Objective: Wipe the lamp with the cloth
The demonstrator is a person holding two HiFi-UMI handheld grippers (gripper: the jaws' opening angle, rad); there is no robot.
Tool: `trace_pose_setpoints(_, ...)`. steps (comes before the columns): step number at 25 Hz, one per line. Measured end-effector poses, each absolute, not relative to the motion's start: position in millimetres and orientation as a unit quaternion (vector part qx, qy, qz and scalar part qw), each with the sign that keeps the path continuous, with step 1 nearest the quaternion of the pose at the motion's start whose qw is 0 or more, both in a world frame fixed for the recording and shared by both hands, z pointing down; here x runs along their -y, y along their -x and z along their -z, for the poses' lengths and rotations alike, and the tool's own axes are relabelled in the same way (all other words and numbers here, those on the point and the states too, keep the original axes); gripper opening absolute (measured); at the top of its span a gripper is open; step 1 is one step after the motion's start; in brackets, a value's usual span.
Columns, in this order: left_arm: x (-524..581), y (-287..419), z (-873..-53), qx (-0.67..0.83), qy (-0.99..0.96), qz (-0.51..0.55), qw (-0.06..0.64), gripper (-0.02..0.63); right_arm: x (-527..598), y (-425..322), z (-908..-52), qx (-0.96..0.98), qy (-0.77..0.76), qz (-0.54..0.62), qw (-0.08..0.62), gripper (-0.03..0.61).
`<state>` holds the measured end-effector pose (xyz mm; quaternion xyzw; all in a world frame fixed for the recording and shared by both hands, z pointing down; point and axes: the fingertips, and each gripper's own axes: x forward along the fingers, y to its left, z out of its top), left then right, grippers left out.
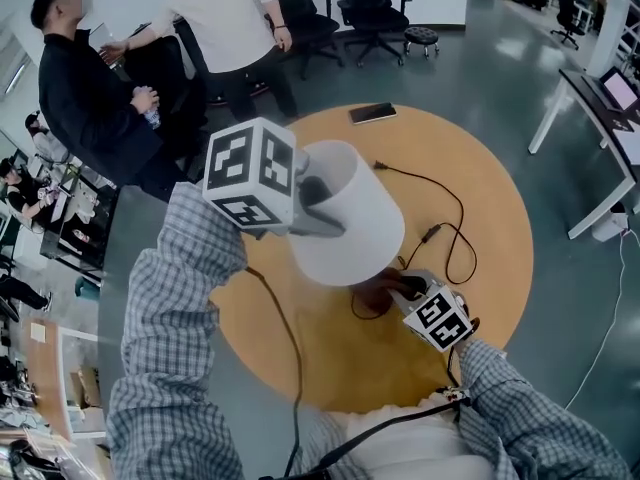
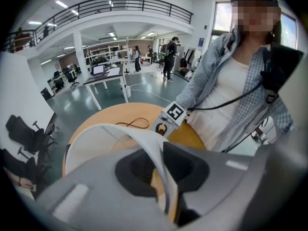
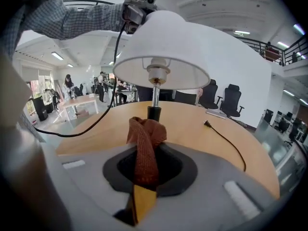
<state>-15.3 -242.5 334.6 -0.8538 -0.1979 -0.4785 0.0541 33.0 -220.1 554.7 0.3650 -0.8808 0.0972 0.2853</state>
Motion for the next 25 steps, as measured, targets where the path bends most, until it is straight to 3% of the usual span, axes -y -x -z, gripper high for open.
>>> trace_pose_setpoints(6, 206.9, -2.4, -343.9, 0.205, 0.826, 0.512, 0.115, 0.049, 177.2, -62.5, -542.8, 0.883, -0.373, -0.096, 0.268, 0.04)
trace_pose_setpoints(25, 178.8, -22.5, -358.5, 0.208, 0.8, 0.529, 0.194, 0.082, 124.9, -111.7, -532.6, 0.858, -0.44, -0.148, 0.221, 0.04)
